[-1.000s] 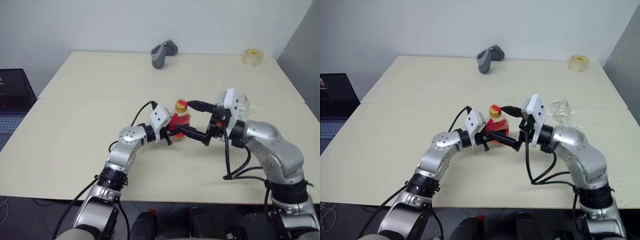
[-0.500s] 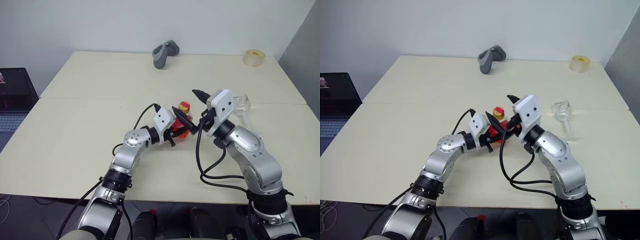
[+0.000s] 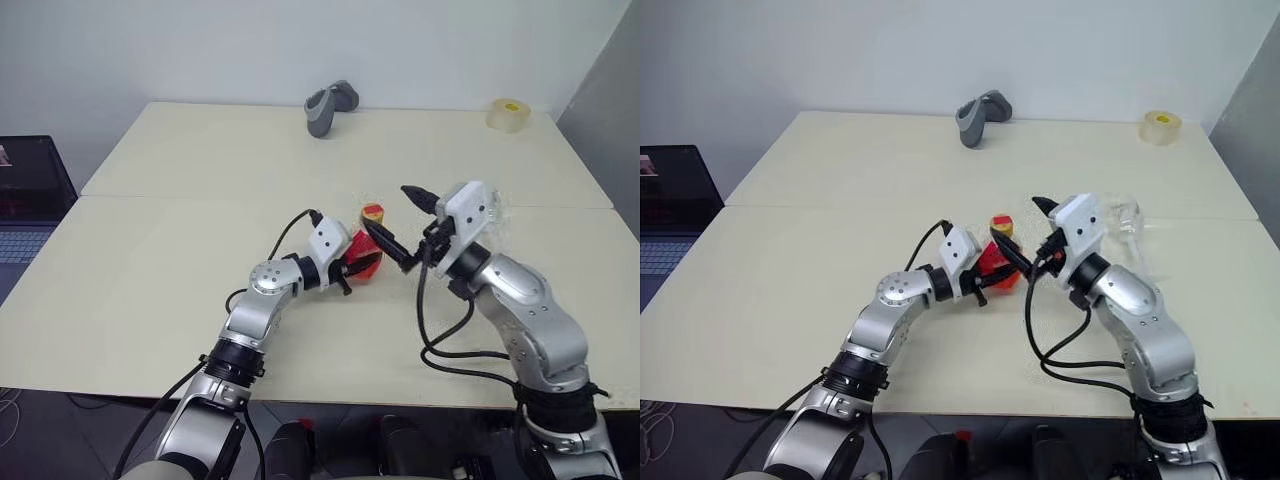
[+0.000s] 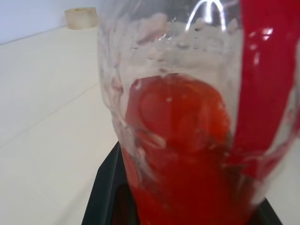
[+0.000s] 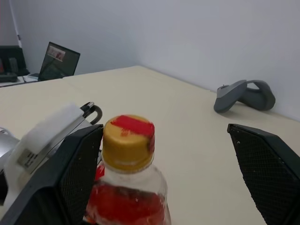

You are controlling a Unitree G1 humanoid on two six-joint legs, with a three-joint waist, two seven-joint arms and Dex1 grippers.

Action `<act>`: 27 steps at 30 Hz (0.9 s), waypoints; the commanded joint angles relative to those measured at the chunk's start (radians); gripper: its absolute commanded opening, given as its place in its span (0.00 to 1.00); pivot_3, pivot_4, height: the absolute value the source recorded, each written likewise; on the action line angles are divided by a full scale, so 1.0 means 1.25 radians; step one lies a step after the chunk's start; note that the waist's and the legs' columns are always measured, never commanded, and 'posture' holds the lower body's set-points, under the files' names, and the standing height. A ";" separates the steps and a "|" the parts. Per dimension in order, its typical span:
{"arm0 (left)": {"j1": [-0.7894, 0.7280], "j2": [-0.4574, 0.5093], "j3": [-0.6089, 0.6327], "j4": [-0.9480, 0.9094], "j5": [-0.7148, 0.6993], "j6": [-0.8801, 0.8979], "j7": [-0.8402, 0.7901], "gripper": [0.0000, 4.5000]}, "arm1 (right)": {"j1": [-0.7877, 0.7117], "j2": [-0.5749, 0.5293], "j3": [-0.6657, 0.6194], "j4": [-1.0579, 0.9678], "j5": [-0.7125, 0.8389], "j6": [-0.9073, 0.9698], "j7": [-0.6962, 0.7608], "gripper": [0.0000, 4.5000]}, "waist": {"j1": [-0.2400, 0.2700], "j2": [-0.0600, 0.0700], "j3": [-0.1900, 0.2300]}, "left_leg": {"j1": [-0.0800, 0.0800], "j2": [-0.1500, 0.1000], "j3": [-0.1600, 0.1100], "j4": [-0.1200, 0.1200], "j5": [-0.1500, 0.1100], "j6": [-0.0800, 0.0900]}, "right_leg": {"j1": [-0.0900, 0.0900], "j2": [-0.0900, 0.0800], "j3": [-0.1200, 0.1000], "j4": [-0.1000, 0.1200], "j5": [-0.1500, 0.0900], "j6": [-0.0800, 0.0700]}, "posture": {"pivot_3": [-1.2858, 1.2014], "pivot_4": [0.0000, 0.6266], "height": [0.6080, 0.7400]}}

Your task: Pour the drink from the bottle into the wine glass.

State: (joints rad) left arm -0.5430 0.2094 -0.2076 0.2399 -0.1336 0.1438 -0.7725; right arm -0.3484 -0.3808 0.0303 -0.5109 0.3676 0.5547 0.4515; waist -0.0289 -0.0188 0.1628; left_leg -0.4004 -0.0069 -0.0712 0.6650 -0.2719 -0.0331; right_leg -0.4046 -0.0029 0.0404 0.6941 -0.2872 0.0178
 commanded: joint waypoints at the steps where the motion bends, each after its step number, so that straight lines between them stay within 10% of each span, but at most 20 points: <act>1: -0.009 0.004 0.023 -0.026 -0.016 -0.013 0.002 0.25 | 0.015 -0.050 -0.072 -0.050 0.062 0.042 0.034 1.00 | 0.000 0.000 0.000 | 0.000 0.000 0.000 0.000 0.000 0.000 | 0.000 0.000 0.000 0.000 0.000 0.000 | 0.52 0.24 1.00; 27: -0.011 0.001 0.019 -0.026 -0.010 -0.017 -0.006 0.25 | -0.155 0.031 0.091 0.035 -0.083 0.050 -0.069 1.00 | 0.000 0.000 0.000 | 0.000 0.000 0.000 0.000 0.000 0.000 | 0.000 0.000 0.000 0.000 0.000 0.000 | 0.52 0.24 1.00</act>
State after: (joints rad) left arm -0.5434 0.2147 -0.1891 0.2415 -0.1351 0.1432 -0.7766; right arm -0.5255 -0.3476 0.1623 -0.4582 0.2825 0.6355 0.3824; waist -0.0285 -0.0188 0.1628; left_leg -0.4001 -0.0067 -0.0713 0.6649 -0.2718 -0.0332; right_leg -0.4045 -0.0029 0.0404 0.6939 -0.2872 0.0178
